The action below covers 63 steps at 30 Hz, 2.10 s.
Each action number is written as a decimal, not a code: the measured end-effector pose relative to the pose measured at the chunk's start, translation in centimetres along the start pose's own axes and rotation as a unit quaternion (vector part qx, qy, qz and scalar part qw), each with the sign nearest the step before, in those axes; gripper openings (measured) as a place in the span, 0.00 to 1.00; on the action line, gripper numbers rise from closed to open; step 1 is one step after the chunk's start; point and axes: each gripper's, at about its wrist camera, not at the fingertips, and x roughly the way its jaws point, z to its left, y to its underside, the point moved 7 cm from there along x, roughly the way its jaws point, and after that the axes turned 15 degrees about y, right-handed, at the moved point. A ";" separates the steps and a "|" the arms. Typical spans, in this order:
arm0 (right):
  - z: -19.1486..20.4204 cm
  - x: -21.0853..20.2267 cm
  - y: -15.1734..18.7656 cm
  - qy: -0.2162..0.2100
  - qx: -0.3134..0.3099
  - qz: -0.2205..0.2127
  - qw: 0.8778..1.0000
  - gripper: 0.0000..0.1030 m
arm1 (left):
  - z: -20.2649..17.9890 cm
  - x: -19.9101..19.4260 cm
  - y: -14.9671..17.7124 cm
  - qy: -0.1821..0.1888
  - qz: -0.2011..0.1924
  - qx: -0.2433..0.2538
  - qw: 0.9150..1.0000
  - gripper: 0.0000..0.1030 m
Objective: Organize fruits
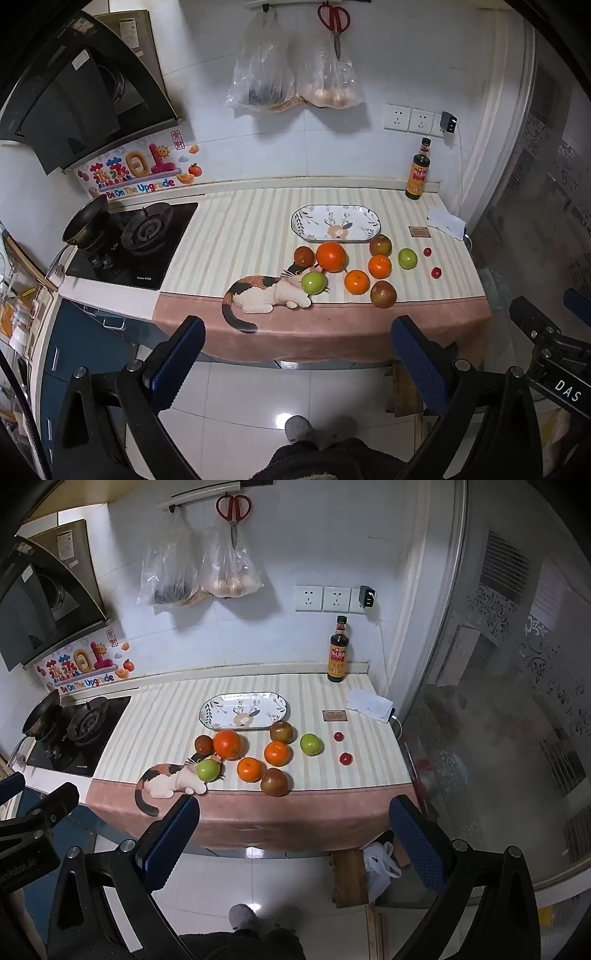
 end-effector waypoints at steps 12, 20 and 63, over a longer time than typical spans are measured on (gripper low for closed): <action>0.1 0.1 -0.6 0.000 0.002 -0.001 1.000 1.00 | 0.0 0.1 -0.1 -0.001 -0.004 0.002 1.000 1.00; 0.4 0.3 -0.9 -0.003 0.002 -0.001 1.000 1.00 | -0.4 0.3 -0.7 -0.002 -0.003 0.001 1.000 1.00; 0.7 -0.8 -0.7 -0.017 0.008 -0.010 1.000 1.00 | -0.5 -0.3 -2.0 -0.001 -0.012 0.004 1.000 1.00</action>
